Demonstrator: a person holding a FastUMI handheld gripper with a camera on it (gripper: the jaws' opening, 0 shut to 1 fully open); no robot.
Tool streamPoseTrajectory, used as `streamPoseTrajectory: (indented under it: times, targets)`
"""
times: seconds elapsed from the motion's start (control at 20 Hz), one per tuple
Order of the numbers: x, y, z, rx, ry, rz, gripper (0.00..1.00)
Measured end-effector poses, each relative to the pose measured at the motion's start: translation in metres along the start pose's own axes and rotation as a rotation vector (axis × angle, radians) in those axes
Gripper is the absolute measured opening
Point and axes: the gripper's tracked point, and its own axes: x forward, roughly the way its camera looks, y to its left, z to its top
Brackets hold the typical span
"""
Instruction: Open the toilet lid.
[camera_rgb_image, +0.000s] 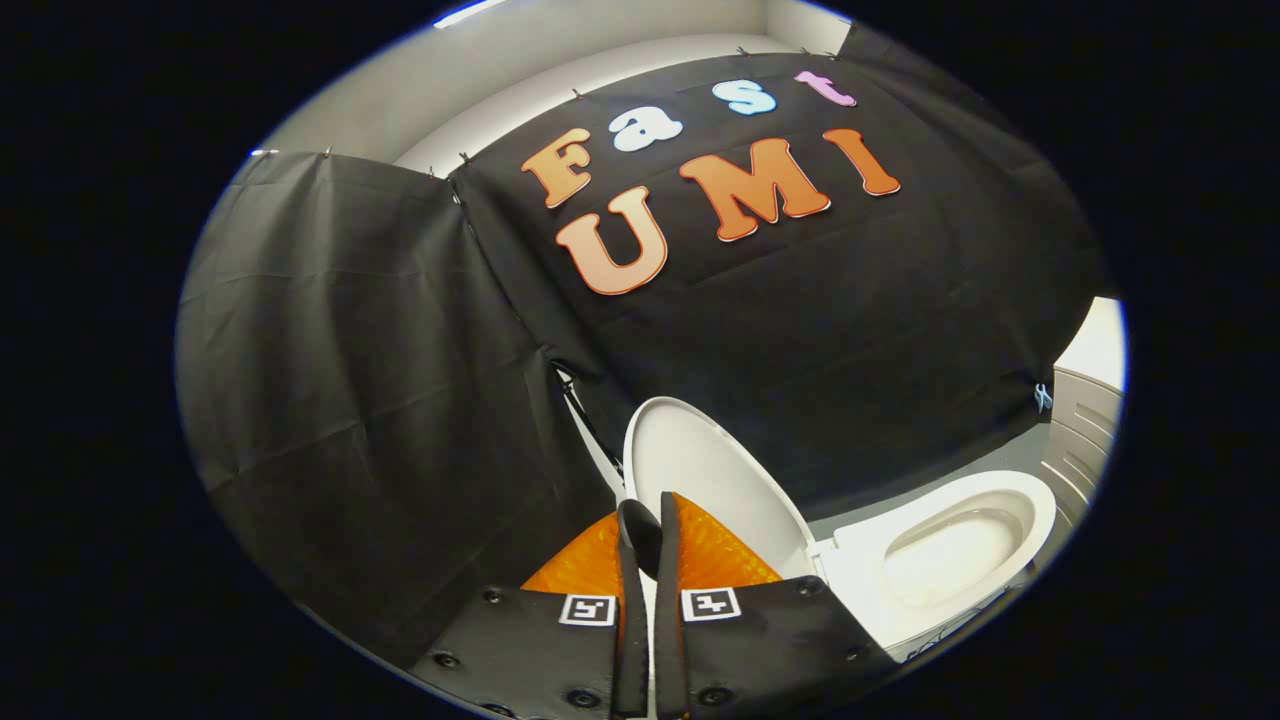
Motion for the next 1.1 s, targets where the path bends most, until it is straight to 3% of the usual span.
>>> streamPoseTrajectory:
  times: [0.35, 0.55, 0.6, 0.85, 1.1]
  targets:
    - [-0.003, 0.002, -0.014, -0.076, 0.006, -0.017, 0.11]
    - [-0.007, -0.003, -0.017, -0.051, 0.022, -0.026, 0.22]
    - [-0.009, -0.002, -0.018, -0.049, 0.032, -0.02, 0.28]
    - [-0.036, -0.019, 0.009, -0.063, -0.003, -0.035, 1.0]
    - [-0.083, -0.032, 0.085, -0.136, -0.127, -0.053, 0.98]
